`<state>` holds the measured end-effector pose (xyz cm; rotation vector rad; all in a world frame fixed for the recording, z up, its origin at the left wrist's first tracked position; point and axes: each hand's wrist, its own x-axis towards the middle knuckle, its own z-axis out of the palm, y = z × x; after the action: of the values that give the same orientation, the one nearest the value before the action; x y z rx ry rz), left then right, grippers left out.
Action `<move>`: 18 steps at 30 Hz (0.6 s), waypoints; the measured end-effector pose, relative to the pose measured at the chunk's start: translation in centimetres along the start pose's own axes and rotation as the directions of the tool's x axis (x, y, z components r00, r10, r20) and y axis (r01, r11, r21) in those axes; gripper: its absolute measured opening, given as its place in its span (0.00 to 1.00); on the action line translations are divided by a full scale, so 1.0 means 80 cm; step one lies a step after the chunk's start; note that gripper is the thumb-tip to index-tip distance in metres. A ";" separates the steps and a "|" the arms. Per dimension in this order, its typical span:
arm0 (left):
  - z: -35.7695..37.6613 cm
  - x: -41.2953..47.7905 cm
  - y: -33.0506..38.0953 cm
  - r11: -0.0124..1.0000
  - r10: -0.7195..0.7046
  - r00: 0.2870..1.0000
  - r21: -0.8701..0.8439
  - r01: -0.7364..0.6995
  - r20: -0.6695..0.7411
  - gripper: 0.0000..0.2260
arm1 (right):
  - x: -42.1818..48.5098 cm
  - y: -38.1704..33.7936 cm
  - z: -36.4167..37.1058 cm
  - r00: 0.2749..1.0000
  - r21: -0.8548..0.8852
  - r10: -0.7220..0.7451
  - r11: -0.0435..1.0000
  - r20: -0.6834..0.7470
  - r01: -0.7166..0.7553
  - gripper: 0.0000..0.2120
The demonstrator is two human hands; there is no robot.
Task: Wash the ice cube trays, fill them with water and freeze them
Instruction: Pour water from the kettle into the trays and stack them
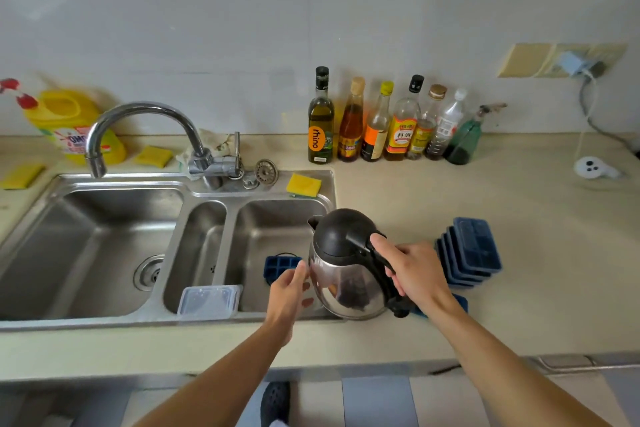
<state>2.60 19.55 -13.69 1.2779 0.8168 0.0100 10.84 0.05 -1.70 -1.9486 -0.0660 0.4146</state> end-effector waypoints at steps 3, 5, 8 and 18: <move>-0.006 -0.004 0.004 0.999 -0.008 1.000 -0.032 0.008 0.014 0.13 | 0.003 -0.017 0.005 0.999 -0.023 0.023 0.999 0.024 -0.022 0.29; -0.009 -0.006 0.009 0.999 -0.012 0.999 -0.044 0.014 0.042 0.16 | 0.006 -0.026 0.009 0.998 -0.033 0.040 0.999 0.050 -0.038 0.28; -0.018 -0.003 0.011 0.997 -0.044 0.997 -0.062 0.049 0.066 0.18 | 0.011 -0.035 0.017 0.996 -0.080 0.056 0.996 0.075 -0.050 0.29; -0.057 0.016 0.009 0.984 -0.097 0.974 -0.125 0.125 0.206 0.15 | 0.031 -0.073 0.056 0.991 -0.240 0.073 0.970 0.114 -0.044 0.30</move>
<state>1.39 24.15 -14.02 1.0824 0.7008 -0.1476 12.57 6.93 1.38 -2.1622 -0.1430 0.5872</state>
